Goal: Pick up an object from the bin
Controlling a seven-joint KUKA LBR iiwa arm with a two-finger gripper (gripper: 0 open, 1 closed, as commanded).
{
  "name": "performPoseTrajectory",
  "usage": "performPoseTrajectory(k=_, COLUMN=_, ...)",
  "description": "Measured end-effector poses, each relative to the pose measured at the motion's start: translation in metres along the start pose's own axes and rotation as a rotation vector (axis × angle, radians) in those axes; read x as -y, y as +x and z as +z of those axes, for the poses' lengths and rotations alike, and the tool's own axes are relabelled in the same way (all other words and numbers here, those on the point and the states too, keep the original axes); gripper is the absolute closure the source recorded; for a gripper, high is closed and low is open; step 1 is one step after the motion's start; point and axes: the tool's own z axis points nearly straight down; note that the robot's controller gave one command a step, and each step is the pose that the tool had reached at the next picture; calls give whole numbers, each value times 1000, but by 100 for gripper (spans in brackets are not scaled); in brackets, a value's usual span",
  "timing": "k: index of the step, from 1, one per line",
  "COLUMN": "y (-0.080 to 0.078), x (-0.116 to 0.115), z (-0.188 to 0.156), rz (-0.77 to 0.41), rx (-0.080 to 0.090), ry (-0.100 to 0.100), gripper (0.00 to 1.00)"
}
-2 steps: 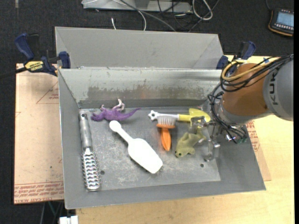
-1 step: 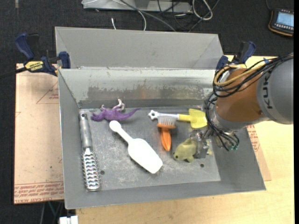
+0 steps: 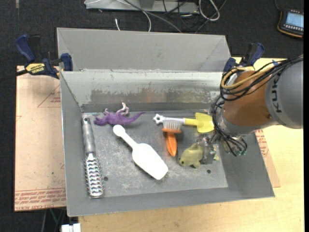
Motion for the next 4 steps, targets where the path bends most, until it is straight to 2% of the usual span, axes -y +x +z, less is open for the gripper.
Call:
performPoseTrajectory(k=2, y=1, x=-1, z=-23, rz=-1, rx=-3, ry=-2, gripper=100)
performPoseTrajectory(k=3, y=-1, x=-2, z=-40, rz=-2, rx=3, ry=-1, gripper=100)
performPoseTrajectory(k=4, y=1, x=-3, z=-57, rz=-3, rx=-4, ry=-3, gripper=100)
